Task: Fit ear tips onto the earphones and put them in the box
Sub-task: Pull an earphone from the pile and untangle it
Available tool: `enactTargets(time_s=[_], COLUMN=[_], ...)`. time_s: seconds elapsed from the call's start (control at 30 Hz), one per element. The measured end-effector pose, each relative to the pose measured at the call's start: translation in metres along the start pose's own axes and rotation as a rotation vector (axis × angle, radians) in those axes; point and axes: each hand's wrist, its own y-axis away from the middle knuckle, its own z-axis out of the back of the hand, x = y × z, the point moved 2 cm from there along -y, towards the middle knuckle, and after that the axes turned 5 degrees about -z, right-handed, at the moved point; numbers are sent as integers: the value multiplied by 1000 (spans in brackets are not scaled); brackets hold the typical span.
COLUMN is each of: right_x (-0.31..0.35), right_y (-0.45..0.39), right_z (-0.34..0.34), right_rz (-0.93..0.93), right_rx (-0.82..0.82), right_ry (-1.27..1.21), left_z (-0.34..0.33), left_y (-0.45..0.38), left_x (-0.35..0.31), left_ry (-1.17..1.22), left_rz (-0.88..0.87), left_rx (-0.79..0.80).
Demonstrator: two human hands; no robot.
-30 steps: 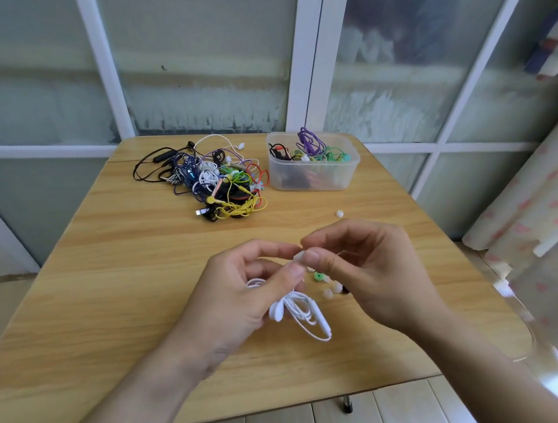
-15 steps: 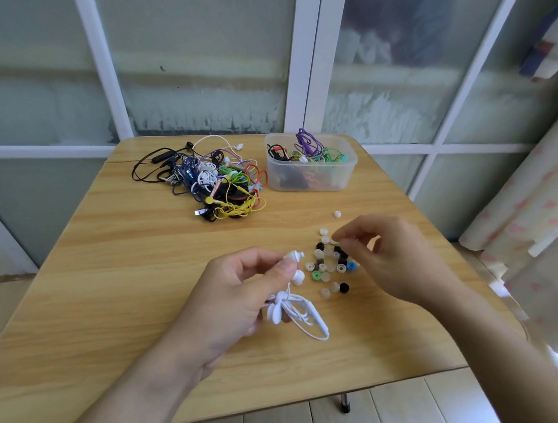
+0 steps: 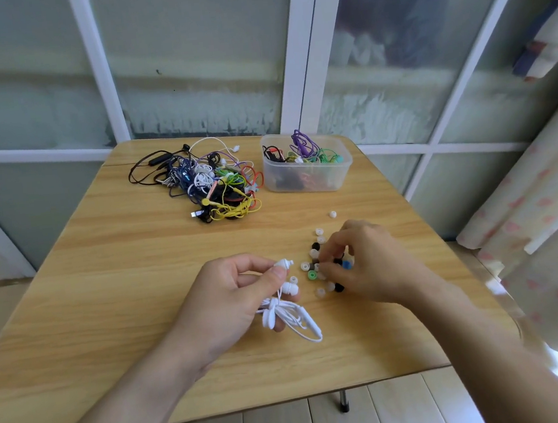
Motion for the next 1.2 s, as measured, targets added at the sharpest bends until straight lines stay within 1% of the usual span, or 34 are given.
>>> enactTargets(time_s=[0.27, 0.6, 0.9, 1.07, 1.2], right_x=[7, 14, 15, 15, 18], right_y=[-2, -4, -3, -2, -4], right_z=[-1, -5, -4, -2, -3], right_rz=[-17, -88, -122, -92, -98], right_rx=[-52, -87, -51, -51, -68], right_ry=[31, -7, -67, -130, -85], left_z=[-2, -2, 0, 2, 4], left_y=[-1, 0, -1, -2, -3], left_x=[3, 4, 6, 6, 7], left_ry=[-55, -102, -132, -143, -161], left_rz=[3, 9, 10, 8, 5], left_rx=[39, 26, 28, 10, -14])
